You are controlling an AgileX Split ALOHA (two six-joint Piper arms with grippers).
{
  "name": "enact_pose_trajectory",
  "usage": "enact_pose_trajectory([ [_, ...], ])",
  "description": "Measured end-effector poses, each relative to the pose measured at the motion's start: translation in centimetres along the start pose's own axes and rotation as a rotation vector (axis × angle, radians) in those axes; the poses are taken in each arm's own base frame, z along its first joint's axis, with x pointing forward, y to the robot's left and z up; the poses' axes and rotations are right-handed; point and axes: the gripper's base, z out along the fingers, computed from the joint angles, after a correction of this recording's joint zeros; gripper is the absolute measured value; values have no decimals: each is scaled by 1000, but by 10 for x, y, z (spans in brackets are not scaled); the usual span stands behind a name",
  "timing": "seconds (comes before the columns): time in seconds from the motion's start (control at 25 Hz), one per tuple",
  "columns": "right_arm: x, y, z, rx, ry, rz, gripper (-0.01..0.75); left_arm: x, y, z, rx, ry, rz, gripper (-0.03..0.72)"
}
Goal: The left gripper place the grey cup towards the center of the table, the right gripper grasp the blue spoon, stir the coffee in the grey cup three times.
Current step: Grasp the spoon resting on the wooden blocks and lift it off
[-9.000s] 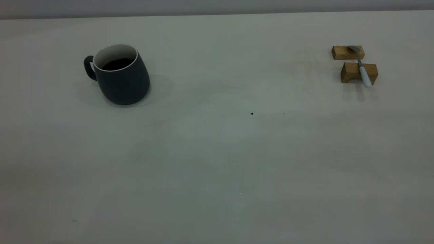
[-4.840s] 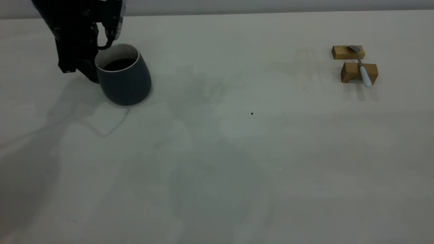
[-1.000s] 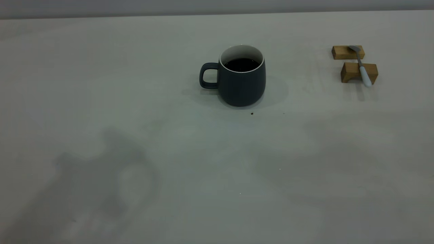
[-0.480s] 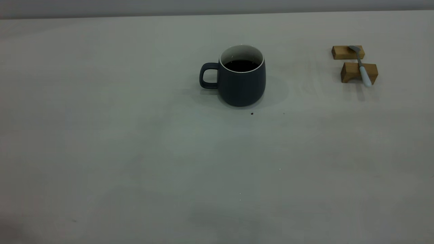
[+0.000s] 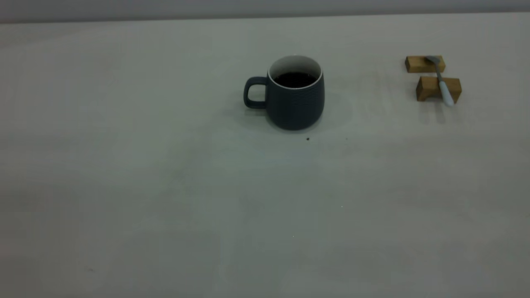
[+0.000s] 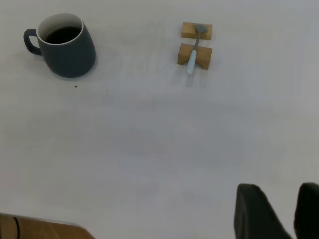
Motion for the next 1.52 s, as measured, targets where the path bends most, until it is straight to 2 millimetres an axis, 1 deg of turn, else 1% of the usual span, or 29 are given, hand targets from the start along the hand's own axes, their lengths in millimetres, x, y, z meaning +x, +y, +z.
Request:
enact_pose_trajectory([
  [0.28, 0, 0, 0, 0, 0, 0, 240, 20, 2, -9, -13, -148, 0, 238],
  [0.4, 0, 0, 0, 0, 0, 0, 240, 25, 2, -13, -14, -189, -2, 238],
  [1.52, 0, 0, 0, -1, 0, 0, 240, 25, 2, -13, -4, -192, 5, 238],
])
